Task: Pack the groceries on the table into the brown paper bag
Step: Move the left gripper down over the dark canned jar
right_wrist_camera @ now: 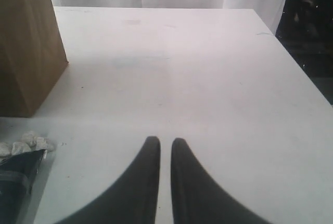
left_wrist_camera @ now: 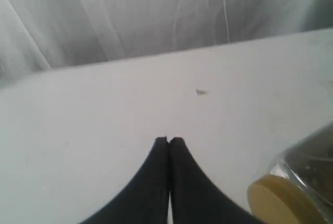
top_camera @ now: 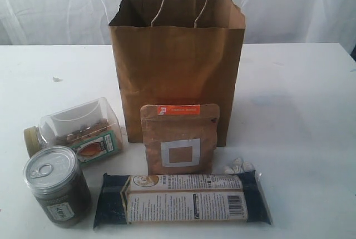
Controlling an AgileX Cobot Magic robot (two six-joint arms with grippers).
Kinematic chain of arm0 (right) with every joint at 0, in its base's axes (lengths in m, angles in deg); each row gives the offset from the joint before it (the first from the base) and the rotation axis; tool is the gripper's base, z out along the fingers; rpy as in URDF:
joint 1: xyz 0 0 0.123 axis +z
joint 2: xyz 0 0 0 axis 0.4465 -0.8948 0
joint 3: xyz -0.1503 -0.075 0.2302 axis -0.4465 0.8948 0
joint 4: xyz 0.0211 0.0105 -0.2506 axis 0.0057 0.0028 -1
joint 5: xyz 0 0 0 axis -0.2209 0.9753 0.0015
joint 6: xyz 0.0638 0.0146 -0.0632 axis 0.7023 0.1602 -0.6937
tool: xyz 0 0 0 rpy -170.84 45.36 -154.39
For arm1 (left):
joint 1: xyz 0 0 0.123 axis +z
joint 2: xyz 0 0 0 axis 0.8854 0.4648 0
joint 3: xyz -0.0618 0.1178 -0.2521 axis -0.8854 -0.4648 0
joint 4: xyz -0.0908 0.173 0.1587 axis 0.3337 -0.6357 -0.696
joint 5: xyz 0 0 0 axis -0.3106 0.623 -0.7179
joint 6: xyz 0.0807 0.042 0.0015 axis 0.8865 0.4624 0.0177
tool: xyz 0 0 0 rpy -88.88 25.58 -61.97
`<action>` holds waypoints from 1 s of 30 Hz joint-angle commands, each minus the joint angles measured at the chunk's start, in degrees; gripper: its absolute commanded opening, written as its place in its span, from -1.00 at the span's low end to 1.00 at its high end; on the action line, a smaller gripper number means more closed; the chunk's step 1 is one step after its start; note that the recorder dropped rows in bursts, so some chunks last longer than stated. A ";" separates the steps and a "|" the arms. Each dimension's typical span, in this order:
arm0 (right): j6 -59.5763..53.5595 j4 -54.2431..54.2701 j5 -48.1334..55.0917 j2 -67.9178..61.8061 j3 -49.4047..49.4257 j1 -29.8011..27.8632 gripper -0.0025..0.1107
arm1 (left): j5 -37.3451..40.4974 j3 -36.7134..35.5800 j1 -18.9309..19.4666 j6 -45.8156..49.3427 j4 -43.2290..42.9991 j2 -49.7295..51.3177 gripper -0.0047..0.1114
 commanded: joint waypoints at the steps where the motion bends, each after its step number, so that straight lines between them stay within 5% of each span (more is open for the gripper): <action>1: -0.63 -0.12 -0.35 0.34 0.10 0.18 -0.81 | 24.90 13.13 -0.23 -4.92 0.01 7.80 -0.92; 4: -0.63 -0.12 -0.35 0.34 0.10 0.18 -0.81 | 41.25 22.38 -1.22 -3.62 2.22 14.54 -0.92; 6: -0.63 -0.12 -0.35 0.34 0.10 0.18 -0.81 | 46.55 25.92 -5.60 9.47 10.10 17.76 -0.92; 9: -0.63 -0.12 -0.35 0.34 0.10 0.18 -0.81 | 56.24 27.64 -16.15 43.55 27.36 20.26 -0.92; 11: -0.63 -0.12 -0.35 0.34 0.10 0.18 -0.81 | 58.02 27.64 -19.65 51.09 27.81 20.51 -0.92; 16: -0.63 -0.12 -0.35 0.34 0.10 0.18 -0.81 | 56.05 27.64 -20.36 51.48 27.81 20.51 -0.69; 24: -0.63 -0.12 -0.35 0.34 0.10 0.18 -0.81 | 56.94 27.64 -20.36 50.32 30.15 20.51 0.91; 30: -0.63 -0.12 -0.35 0.34 0.10 0.18 -0.81 | 56.82 27.64 -20.36 50.05 31.50 20.51 0.89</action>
